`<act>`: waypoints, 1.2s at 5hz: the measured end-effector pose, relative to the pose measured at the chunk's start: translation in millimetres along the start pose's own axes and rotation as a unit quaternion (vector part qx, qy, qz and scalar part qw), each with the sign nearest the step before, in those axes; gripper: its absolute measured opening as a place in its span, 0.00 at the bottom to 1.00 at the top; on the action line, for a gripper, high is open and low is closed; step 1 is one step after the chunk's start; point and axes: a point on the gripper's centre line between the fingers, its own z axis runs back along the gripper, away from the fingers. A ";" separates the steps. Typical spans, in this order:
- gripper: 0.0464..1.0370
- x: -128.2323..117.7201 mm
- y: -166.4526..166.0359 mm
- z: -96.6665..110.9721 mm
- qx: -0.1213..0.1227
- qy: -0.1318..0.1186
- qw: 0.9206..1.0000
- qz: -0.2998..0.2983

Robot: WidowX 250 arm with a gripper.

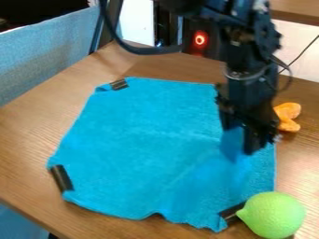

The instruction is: Moved the blue block to the right edge of the table

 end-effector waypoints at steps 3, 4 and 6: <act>0.55 29.6 -24.2 17.8 -0.007 -0.015 0.999 -0.037; 0.55 44.0 -38.5 37.6 -0.019 -0.038 0.998 -0.045; 0.55 63.1 -79.0 33.7 -0.056 -0.063 0.991 -0.099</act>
